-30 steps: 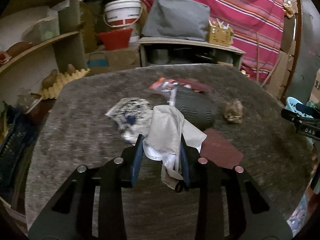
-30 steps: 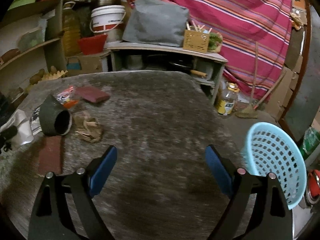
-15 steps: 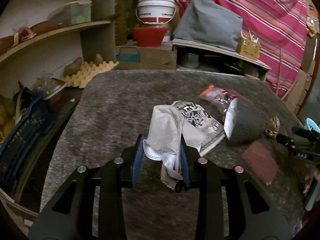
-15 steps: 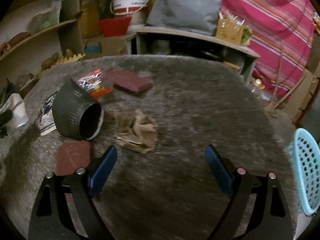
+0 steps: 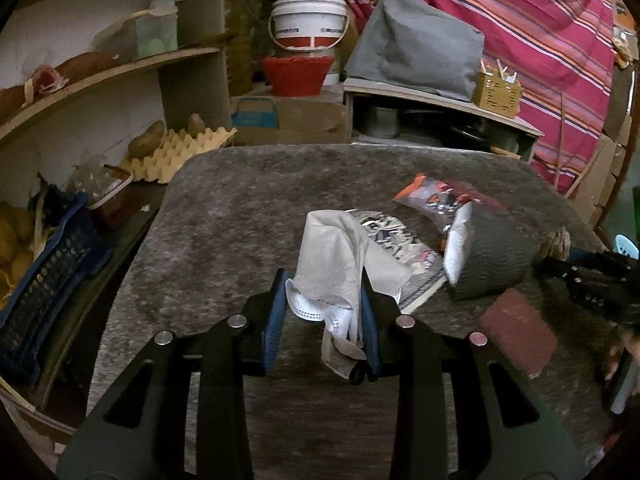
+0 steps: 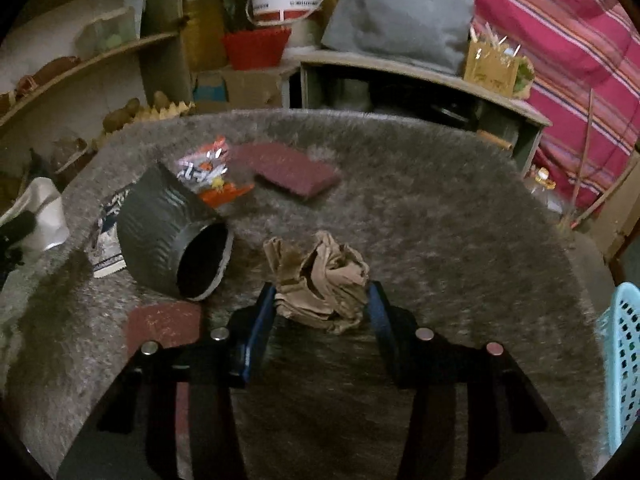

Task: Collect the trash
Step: 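Grasp the crumpled brown paper with the right tool while the left tool holds the cloth, then carry cloth and brown paper over the blue basket and lower them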

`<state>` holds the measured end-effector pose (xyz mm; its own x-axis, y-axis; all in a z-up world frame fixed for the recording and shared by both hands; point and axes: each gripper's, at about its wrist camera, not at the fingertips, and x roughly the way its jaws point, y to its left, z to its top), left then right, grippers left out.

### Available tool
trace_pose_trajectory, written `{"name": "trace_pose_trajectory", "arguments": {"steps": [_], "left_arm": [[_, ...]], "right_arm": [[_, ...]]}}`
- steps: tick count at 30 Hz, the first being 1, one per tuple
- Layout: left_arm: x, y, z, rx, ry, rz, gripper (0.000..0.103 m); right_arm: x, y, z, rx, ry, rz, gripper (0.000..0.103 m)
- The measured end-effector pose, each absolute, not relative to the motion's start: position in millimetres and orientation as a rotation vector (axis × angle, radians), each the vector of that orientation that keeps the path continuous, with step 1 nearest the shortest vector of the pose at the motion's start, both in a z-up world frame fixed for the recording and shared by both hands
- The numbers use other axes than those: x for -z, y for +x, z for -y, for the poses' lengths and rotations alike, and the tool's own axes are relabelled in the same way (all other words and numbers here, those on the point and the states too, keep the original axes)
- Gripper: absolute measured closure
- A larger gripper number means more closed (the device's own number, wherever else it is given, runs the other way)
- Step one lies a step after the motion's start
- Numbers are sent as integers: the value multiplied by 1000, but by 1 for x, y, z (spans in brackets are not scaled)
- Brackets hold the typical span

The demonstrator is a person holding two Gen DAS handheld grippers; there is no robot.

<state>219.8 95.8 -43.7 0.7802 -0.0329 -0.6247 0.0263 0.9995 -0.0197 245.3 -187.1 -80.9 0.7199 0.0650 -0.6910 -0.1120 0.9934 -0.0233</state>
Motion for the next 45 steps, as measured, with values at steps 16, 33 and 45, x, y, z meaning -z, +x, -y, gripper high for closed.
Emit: {"name": "trace_pose_trajectory", "arguments": {"steps": [16,33,45], "left_arm": [[14,207,64,240,55,-618,71],[5,183,297,532,116,-579,71],[16,172,413,718,164,-562,63]], "right_arm": [[34,170,359,91,5,-653,56],[28,95,548,366,118,-605,56],[40,74,598,443,156,-621,56]]}}
